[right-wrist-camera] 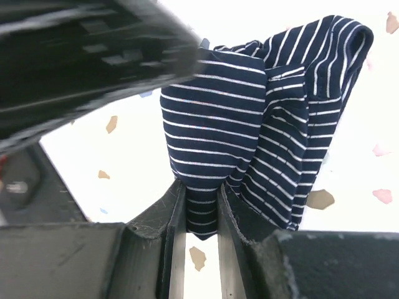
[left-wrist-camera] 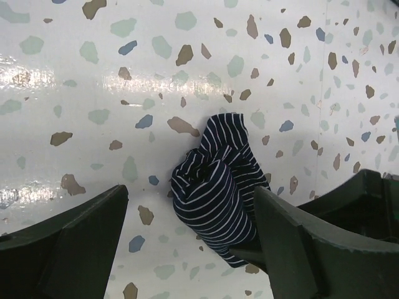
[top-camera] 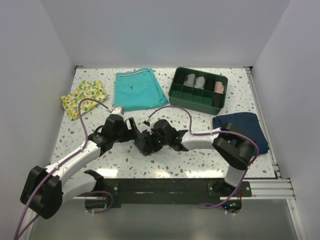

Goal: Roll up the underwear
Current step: Roll the underwear to the center of the board.

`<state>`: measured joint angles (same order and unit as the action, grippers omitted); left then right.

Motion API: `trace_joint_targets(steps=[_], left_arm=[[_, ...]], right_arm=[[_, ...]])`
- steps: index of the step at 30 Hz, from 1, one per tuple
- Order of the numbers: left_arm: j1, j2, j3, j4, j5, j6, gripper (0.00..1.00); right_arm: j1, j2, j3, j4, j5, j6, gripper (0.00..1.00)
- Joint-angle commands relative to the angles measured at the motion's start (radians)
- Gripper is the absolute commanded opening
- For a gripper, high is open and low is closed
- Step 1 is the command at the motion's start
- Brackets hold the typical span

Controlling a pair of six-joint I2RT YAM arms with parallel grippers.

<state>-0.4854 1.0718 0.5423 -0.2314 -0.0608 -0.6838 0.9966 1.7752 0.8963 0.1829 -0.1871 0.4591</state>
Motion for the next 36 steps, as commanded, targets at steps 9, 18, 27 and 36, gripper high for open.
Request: trace_joint_targets(steps=[9, 18, 27, 36], left_arm=[[0.007, -0.121, -0.079, 0.055, 0.111, 0.032, 0.87], [0.007, -0.011, -0.134, 0.210, 0.230, 0.075, 0.87], [0.007, 0.134, -0.087, 0.329, 0.211, 0.026, 0.90], [0.001, 0.243, -0.070, 0.330, 0.171, -0.020, 0.87]], right_arm=[[-0.202, 0.102, -0.106, 0.153, -0.411, 0.464, 0.13], [-0.257, 0.165, -0.120, 0.127, -0.496, 0.506, 0.14], [-0.257, 0.179, -0.079, 0.021, -0.491, 0.422, 0.15], [-0.257, 0.162, -0.046, -0.066, -0.473, 0.346, 0.16]])
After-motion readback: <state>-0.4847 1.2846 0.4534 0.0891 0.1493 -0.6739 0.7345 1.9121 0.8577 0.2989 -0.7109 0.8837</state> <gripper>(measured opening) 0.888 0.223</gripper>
